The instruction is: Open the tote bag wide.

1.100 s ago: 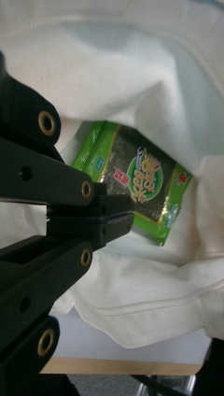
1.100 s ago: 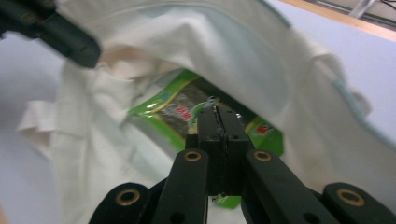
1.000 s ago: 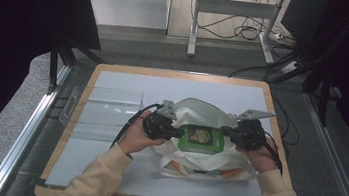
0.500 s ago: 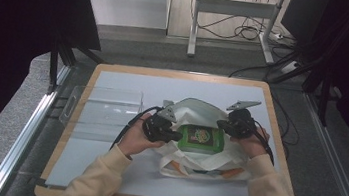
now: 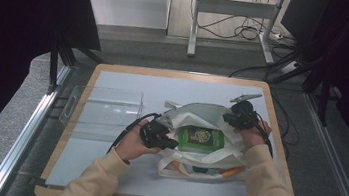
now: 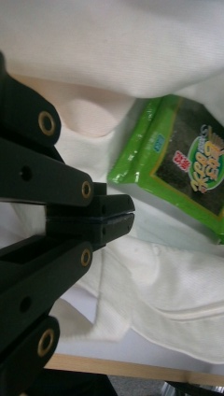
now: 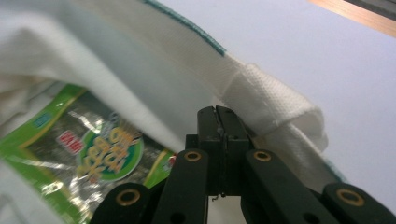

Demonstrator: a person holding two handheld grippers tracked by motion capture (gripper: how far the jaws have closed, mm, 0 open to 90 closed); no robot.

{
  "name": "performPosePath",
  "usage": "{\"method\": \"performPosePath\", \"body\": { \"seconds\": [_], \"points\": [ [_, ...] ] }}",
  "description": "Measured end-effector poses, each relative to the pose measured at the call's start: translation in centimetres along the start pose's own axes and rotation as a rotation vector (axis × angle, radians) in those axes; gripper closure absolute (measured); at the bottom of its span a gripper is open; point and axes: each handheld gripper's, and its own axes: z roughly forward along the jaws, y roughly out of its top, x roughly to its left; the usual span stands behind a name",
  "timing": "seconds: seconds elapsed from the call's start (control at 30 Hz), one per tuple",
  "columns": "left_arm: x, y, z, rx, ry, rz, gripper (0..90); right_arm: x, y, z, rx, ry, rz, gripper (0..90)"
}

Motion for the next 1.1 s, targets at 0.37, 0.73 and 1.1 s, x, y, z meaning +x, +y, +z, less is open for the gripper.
{"method": "performPosePath", "body": {
  "seconds": [0.37,0.73,1.1],
  "points": [
    [0.3,-0.6,0.2,0.013,-0.01,-0.017,90.0,-1.3,0.9,1.8,0.031,0.007,0.043,88.8],
    [0.2,-0.7,0.2,0.012,-0.007,-0.018,90.0,-0.9,0.6,0.5,0.026,0.055,0.032,88.8],
    [-0.1,-0.5,0.2,0.012,-0.002,-0.014,90.0,-1.7,-2.0,-2.1,0.061,-0.019,0.05,88.8]
  ]
}}
